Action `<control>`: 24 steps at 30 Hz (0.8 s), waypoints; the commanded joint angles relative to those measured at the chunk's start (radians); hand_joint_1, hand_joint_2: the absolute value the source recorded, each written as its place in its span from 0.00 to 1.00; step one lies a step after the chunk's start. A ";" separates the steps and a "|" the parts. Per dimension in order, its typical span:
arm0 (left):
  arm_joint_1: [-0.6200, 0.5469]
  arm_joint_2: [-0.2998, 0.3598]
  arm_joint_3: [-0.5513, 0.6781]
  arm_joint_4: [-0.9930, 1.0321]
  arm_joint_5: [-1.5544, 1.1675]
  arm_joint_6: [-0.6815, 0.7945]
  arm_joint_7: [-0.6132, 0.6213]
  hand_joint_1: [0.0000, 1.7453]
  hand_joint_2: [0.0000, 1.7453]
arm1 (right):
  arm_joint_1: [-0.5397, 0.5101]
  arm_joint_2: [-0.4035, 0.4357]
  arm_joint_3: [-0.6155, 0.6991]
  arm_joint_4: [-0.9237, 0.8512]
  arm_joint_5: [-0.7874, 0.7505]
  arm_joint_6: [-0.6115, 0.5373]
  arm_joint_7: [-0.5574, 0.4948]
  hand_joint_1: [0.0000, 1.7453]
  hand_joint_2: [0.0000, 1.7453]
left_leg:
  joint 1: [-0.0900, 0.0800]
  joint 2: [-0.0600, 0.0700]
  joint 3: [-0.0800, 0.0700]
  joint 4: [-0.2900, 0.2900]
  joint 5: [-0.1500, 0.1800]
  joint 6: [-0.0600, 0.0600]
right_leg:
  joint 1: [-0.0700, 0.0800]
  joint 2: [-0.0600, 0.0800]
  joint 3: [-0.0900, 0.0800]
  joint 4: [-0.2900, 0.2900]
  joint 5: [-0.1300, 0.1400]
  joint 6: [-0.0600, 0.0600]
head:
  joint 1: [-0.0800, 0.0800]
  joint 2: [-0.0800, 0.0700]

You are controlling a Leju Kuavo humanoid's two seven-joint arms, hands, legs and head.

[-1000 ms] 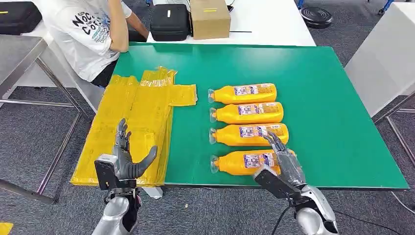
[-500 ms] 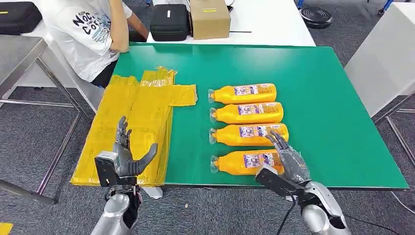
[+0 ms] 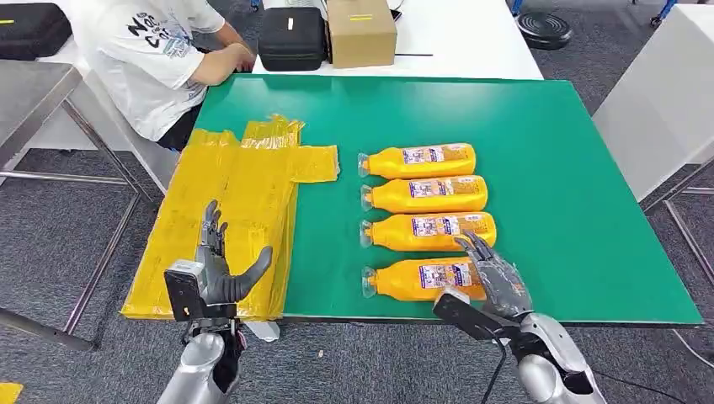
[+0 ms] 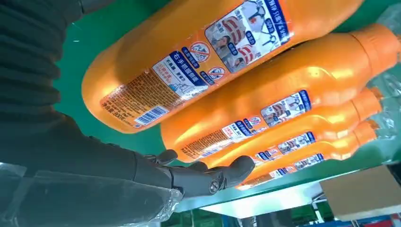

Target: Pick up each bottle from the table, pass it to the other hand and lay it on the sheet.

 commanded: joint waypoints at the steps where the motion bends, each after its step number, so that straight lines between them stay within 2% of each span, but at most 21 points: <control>1: -0.024 0.009 0.007 0.054 0.004 -0.003 0.005 0.00 1.00 | -0.037 0.006 0.025 0.063 0.015 0.015 0.016 0.00 1.00 | 0.002 0.003 0.009 0.000 -0.004 -0.003 | 0.002 0.002 0.009 -0.001 -0.003 -0.003 | 0.000 0.000; 4: -0.021 0.011 0.007 0.048 0.006 -0.004 0.008 0.00 1.00 | -0.054 -0.005 0.025 0.078 0.009 0.030 0.016 0.00 1.00 | 0.001 0.002 0.006 -0.001 -0.002 -0.002 | 0.001 0.001 0.005 -0.001 -0.002 -0.002 | 0.000 0.000; 6: -0.019 0.011 0.008 0.044 0.006 -0.003 0.009 0.00 1.00 | -0.064 -0.004 0.023 0.087 0.005 0.035 0.017 0.00 1.00 | 0.002 0.003 0.011 0.000 -0.005 -0.003 | 0.002 0.002 0.010 -0.001 -0.004 -0.003 | 0.000 0.000; 8: -0.019 0.011 0.008 0.044 0.006 -0.003 0.009 0.00 1.00 | -0.064 -0.004 0.023 0.087 0.005 0.035 0.017 0.00 1.00 | 0.001 0.002 0.004 -0.001 -0.002 -0.001 | 0.001 0.002 0.003 -0.001 -0.001 -0.001 | 0.000 0.000; 15: -0.017 0.014 0.006 0.039 0.007 -0.004 0.012 0.00 1.00 | -0.070 0.003 0.021 0.094 0.003 0.044 0.026 0.00 1.00 | 0.002 0.003 0.009 0.000 -0.004 -0.003 | 0.002 0.002 0.009 -0.001 -0.003 -0.003 | 0.000 0.000; 17: -0.015 0.018 0.000 0.039 0.009 -0.002 0.018 0.00 1.00 | -0.064 0.014 0.008 0.096 0.006 0.049 0.033 0.00 1.00 | 0.001 0.002 0.003 -0.001 -0.001 -0.001 | 0.001 0.001 0.003 -0.001 -0.001 -0.001 | 0.000 0.000; 19: -0.013 0.019 -0.001 0.043 0.011 0.001 0.018 0.00 1.00 | -0.060 0.019 0.002 0.103 0.004 0.049 0.033 0.00 1.00 | 0.001 0.001 0.004 -0.001 -0.001 -0.001 | 0.001 0.001 0.003 -0.001 -0.001 -0.001 | 0.000 0.000; 21: -0.011 0.019 -0.002 0.047 0.013 0.002 0.016 0.00 1.00 | -0.059 0.013 -0.001 0.113 -0.002 0.055 0.030 0.00 1.00 | 0.002 0.003 0.010 -0.001 -0.005 -0.003 | 0.002 0.002 0.010 -0.001 -0.004 -0.003 | 0.000 0.000; 24: -0.010 0.022 -0.002 0.045 0.016 0.002 0.014 0.00 1.00 | -0.073 0.012 -0.001 0.125 -0.004 0.060 0.029 0.00 1.00 | 0.001 0.002 0.005 -0.001 -0.002 -0.002 | 0.001 0.001 0.005 -0.001 -0.001 -0.001 | 0.000 0.000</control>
